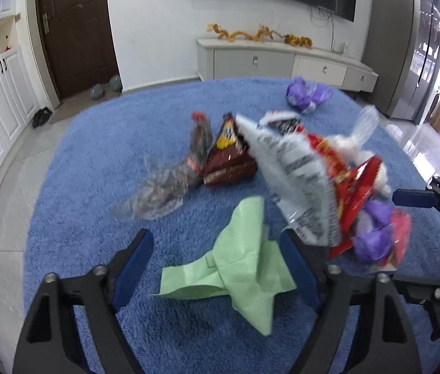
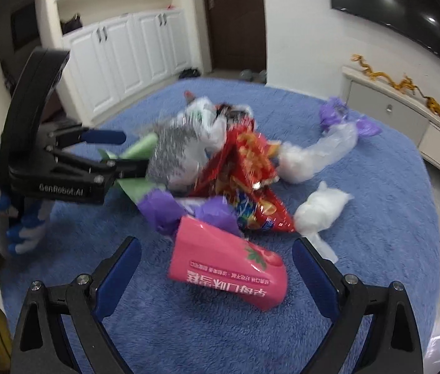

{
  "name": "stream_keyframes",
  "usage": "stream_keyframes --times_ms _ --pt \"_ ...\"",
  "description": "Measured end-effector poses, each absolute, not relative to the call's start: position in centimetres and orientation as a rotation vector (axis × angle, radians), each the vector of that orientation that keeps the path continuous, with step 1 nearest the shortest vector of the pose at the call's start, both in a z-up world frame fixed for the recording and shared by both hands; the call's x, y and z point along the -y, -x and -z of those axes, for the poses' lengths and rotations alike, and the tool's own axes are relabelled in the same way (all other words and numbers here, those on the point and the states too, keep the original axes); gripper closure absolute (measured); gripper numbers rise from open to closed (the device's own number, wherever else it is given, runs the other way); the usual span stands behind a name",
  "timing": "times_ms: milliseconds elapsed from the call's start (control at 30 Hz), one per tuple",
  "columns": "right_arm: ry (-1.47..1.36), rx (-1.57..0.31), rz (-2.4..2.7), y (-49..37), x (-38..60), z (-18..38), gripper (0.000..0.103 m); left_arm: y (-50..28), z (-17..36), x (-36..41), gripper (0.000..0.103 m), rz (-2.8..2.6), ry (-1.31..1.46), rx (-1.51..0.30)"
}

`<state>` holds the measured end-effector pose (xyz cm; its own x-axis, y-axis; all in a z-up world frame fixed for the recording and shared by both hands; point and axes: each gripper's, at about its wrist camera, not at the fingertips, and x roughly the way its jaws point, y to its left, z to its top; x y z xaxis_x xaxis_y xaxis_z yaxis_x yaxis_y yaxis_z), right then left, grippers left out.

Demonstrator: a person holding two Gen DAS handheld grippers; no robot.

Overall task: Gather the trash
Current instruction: 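Grasp the green paper with the left tool while the right tool grasps the pink carton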

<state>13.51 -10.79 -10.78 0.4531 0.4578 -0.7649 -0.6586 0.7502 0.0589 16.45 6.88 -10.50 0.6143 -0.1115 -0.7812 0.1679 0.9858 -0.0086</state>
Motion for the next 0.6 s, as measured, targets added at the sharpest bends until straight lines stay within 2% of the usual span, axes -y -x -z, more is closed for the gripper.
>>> stream_keyframes --times_ms 67,133,200,300,333,600 --pt "0.305 -0.873 -0.697 -13.5 10.7 11.5 0.027 -16.3 11.1 -6.9 0.034 0.169 -0.062 -0.917" --pt "0.335 -0.875 -0.682 -13.1 10.9 11.9 0.034 -15.8 11.4 -6.9 0.037 0.168 -0.066 -0.921" --pt "0.328 -0.868 -0.686 -12.7 11.3 12.2 0.035 -15.4 11.4 -7.0 0.042 0.168 -0.057 -0.918" --pt "0.322 -0.854 -0.692 -11.9 11.9 12.0 0.036 -14.9 10.8 -7.1 0.057 0.167 -0.040 -0.912" --pt "0.317 -0.848 -0.696 -11.2 12.1 11.7 0.036 -14.6 10.5 -7.1 0.066 0.169 -0.033 -0.908" --pt "0.236 -0.779 -0.694 -8.3 13.7 8.6 0.036 -10.9 8.3 -7.4 0.074 0.170 0.007 -0.872"
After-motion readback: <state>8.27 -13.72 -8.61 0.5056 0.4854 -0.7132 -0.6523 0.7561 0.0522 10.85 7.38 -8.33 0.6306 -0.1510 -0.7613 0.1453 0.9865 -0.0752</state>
